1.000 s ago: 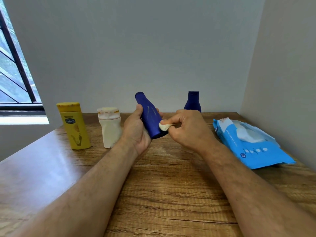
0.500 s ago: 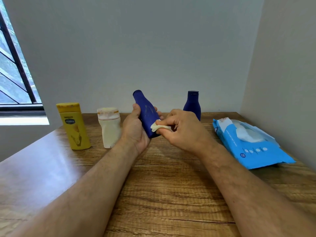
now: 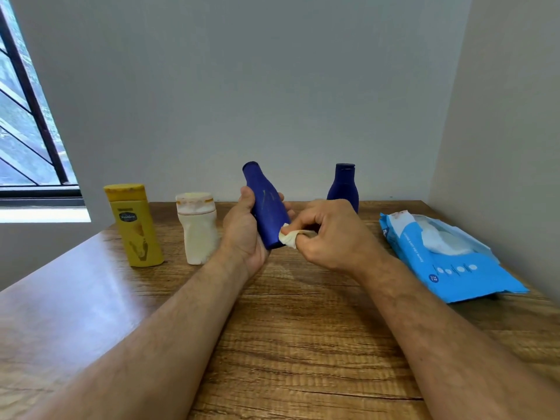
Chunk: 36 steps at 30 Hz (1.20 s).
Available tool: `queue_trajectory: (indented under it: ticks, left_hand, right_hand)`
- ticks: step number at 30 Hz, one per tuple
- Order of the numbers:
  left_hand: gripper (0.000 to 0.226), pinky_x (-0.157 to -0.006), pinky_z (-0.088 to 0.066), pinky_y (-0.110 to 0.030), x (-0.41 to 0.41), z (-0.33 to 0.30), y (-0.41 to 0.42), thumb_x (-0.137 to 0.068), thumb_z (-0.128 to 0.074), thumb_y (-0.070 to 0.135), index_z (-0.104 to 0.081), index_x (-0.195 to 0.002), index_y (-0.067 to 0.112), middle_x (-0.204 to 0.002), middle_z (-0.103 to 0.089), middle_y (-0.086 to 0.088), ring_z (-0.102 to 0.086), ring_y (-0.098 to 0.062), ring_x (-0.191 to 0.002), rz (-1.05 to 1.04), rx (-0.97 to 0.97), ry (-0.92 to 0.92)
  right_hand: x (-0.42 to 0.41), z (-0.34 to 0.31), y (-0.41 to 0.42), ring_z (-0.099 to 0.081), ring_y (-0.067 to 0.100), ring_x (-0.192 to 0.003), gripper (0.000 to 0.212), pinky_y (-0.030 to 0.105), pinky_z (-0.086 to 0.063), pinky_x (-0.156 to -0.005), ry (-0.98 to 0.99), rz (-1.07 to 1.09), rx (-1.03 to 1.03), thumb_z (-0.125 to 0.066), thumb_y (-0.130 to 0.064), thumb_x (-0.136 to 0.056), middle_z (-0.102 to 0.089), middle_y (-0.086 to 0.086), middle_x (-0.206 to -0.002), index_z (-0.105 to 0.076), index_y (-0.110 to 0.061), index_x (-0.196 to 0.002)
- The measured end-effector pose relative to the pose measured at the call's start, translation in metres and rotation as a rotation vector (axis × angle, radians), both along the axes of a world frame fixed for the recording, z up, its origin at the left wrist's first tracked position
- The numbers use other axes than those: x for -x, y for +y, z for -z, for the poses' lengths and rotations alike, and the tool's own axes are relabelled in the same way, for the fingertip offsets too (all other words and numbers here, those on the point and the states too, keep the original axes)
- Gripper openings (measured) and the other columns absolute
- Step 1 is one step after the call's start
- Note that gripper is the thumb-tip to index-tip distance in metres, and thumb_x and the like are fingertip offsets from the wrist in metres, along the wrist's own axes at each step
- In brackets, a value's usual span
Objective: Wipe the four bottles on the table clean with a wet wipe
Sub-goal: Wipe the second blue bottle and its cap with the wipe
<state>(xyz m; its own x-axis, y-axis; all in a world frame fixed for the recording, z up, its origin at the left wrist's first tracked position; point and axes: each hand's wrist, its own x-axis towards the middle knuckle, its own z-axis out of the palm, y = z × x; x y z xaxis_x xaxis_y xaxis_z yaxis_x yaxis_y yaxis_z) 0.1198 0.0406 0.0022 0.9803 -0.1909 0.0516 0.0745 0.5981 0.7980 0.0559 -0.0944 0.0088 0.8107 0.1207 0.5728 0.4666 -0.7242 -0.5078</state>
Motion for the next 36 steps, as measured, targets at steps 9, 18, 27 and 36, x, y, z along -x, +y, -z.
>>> queue_trajectory:
  ticks: [9, 18, 27, 36]
  left_hand:
    - [0.044, -0.081, -0.061, -0.041, 0.011, 0.002, -0.006, -0.106, -0.043, 0.038, -0.061, -0.129, 0.005, -0.098, -0.075, -0.013, -0.073, -0.024, -0.086, 0.162, -0.185, -0.056]
    - [0.053, -0.092, -0.056, -0.047, 0.005, 0.000, 0.001, -0.106, -0.041, 0.043, -0.060, -0.129, -0.001, -0.112, -0.070, -0.021, -0.068, -0.033, -0.097, 0.085, -0.142, -0.022]
    - [0.042, -0.080, -0.059, -0.041, 0.007, 0.002, -0.004, -0.105, -0.043, 0.037, -0.067, -0.118, 0.006, -0.098, -0.074, -0.013, -0.071, -0.023, -0.082, 0.191, -0.186, -0.075]
    - [0.055, -0.082, -0.060, -0.043, -0.002, 0.001, 0.002, -0.107, -0.038, 0.045, -0.064, -0.119, -0.002, -0.097, -0.075, -0.016, -0.073, -0.028, -0.084, 0.106, -0.044, -0.026]
  right_hand:
    - [-0.006, 0.000, -0.002, -0.057, -0.004, -0.082, 0.018, 0.004, -0.042, -0.069, -0.085, 0.175, -0.046, -0.066, -0.021, -0.091, -0.063, -0.015, -0.093, -0.075, -0.025, -0.105]
    - [-0.002, 0.002, 0.000, -0.059, -0.011, -0.089, 0.020, 0.001, -0.043, -0.076, -0.016, 0.084, 0.026, -0.068, -0.014, -0.086, -0.068, -0.018, -0.095, -0.078, -0.025, -0.099]
    - [-0.007, 0.001, -0.002, -0.057, -0.003, -0.080, 0.018, 0.001, -0.041, -0.072, -0.226, 0.240, -0.017, -0.066, -0.019, -0.091, -0.064, -0.012, -0.093, -0.075, -0.020, -0.107]
    - [-0.002, 0.005, 0.002, -0.066, 0.003, -0.094, 0.011, 0.017, -0.055, -0.079, 0.000, 0.017, 0.011, -0.075, -0.013, -0.078, -0.073, -0.010, -0.092, -0.079, -0.018, -0.086]
